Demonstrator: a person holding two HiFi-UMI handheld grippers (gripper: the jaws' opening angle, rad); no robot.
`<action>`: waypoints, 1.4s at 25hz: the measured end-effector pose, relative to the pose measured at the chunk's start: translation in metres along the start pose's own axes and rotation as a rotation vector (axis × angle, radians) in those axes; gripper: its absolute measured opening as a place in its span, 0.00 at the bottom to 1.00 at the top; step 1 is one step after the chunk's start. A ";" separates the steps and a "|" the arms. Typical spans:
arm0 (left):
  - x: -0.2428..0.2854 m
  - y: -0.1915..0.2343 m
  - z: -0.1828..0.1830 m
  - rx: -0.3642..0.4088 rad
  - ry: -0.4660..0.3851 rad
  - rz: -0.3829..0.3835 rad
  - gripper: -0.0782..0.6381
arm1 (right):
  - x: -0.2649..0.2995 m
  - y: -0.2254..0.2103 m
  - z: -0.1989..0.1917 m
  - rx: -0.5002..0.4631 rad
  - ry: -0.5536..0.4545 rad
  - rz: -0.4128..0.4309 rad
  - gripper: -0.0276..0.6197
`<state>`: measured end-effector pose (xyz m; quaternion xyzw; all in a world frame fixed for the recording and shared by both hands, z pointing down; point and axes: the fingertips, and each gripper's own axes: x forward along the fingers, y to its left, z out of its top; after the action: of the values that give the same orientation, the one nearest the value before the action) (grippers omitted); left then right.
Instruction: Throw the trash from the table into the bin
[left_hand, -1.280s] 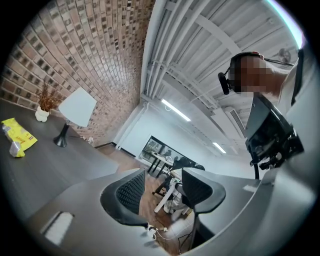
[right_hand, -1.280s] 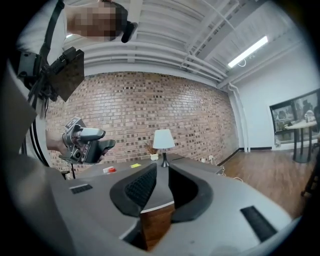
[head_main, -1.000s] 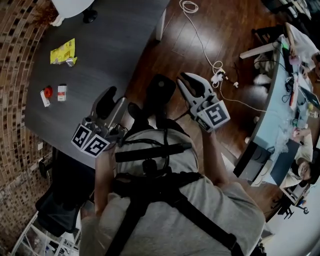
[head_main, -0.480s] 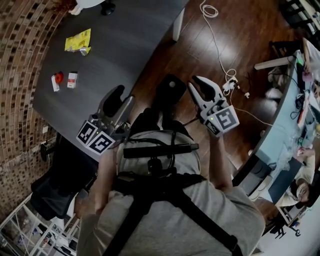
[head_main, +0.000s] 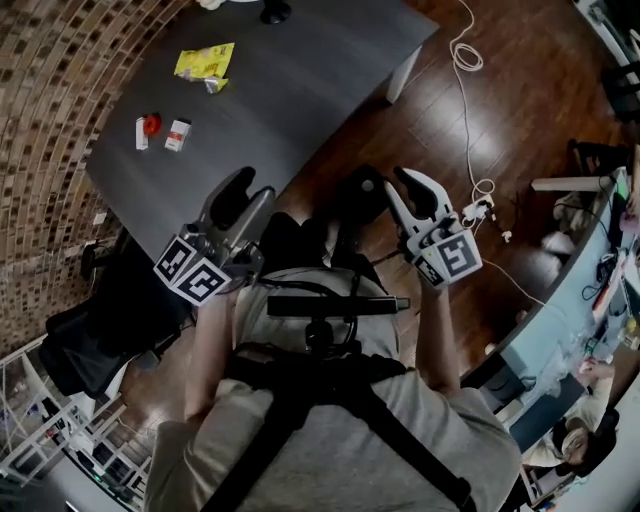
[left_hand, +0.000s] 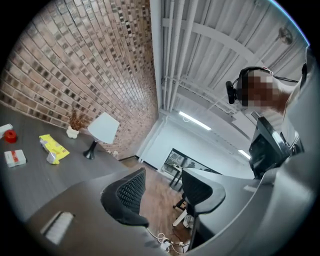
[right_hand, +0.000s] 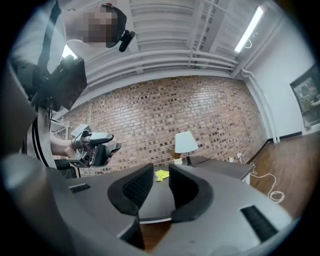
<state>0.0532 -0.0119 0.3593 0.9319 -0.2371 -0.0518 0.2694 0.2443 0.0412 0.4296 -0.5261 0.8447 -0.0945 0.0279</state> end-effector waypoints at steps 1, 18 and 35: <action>-0.006 0.002 0.004 0.004 -0.015 0.019 0.42 | 0.003 0.002 0.000 0.001 -0.003 0.015 0.21; -0.124 0.061 0.040 -0.029 -0.277 0.266 0.42 | 0.112 0.086 0.008 -0.078 0.052 0.333 0.21; -0.254 0.205 0.088 -0.050 -0.384 0.387 0.41 | 0.286 0.244 -0.003 -0.179 0.218 0.563 0.21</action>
<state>-0.2754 -0.0868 0.3843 0.8356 -0.4560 -0.1808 0.2474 -0.0984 -0.1094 0.4014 -0.2589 0.9601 -0.0642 -0.0845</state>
